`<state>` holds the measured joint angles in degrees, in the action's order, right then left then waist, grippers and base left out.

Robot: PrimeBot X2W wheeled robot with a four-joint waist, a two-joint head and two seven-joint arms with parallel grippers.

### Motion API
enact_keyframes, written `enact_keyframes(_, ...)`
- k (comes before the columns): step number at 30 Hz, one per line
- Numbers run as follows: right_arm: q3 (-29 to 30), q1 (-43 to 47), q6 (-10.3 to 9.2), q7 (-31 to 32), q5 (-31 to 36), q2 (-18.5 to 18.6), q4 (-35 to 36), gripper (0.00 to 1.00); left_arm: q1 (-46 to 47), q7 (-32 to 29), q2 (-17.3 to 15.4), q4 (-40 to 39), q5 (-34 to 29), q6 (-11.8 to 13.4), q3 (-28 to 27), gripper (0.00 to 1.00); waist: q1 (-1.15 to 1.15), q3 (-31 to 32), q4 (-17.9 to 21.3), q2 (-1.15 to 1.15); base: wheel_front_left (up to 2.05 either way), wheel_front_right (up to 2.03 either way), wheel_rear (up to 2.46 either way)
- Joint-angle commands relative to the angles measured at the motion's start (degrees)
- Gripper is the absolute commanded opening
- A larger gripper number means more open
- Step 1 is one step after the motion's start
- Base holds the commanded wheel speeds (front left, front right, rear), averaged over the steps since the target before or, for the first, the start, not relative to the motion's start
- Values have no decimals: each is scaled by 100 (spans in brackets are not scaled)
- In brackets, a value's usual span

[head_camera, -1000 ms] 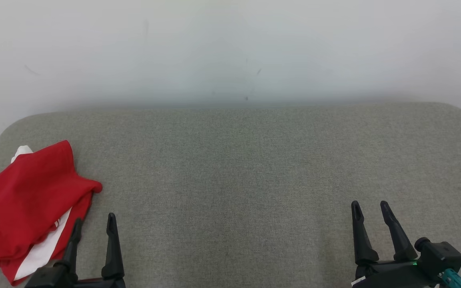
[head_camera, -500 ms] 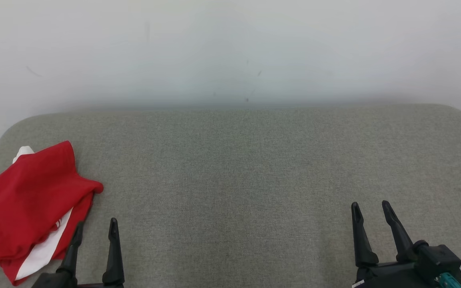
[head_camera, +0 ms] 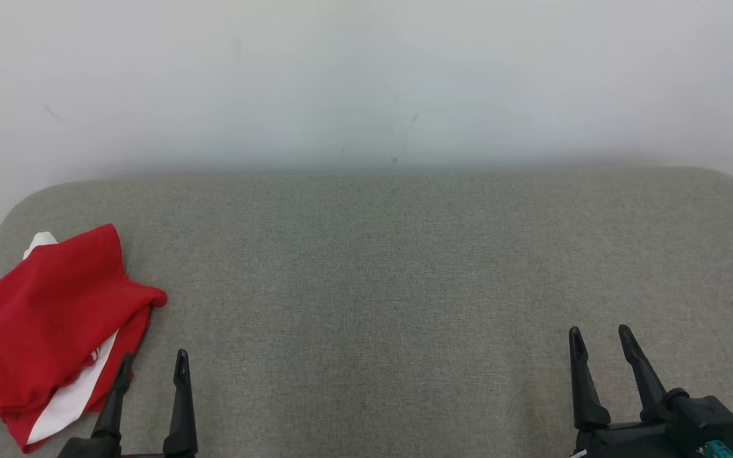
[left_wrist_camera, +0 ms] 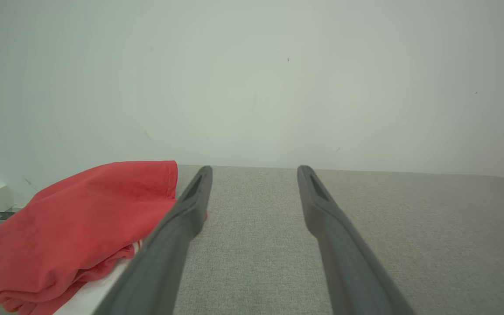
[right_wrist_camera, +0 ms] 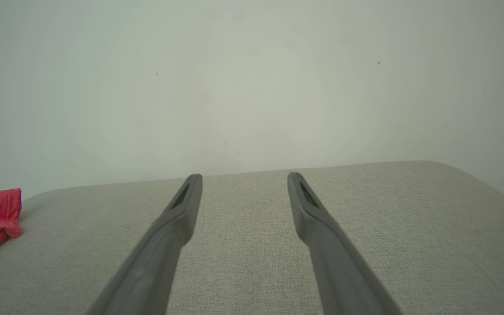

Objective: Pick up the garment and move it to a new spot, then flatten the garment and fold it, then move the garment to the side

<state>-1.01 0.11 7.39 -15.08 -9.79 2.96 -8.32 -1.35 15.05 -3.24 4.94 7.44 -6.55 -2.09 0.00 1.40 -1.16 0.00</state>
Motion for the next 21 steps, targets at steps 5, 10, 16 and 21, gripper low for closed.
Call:
enact_keyframes(5, 43, 49, 18, 50, -72, 5, -31, 100, -81, 20, 2, 24, 32, -23, -29, 100, 0, 1, -20, 0, 0, 0, 0)
enact_keyframes(10, 43, 55, 18, 83, -108, 0, -38, 100, -93, 20, -8, 78, 108, -40, -22, 100, 0, 5, -28, 0, 0, 0, 0)
enact_keyframes(16, 42, 67, 18, 119, -122, -3, -43, 100, -80, 20, -49, 116, 165, -60, 13, 100, 0, 10, -42, 0, 0, 0, 0)
enact_keyframes(21, 65, 100, 18, 118, -127, -4, -35, 100, -27, 20, -77, 175, 197, -71, 67, 100, 0, -1, -122, 0, 0, 0, 0)
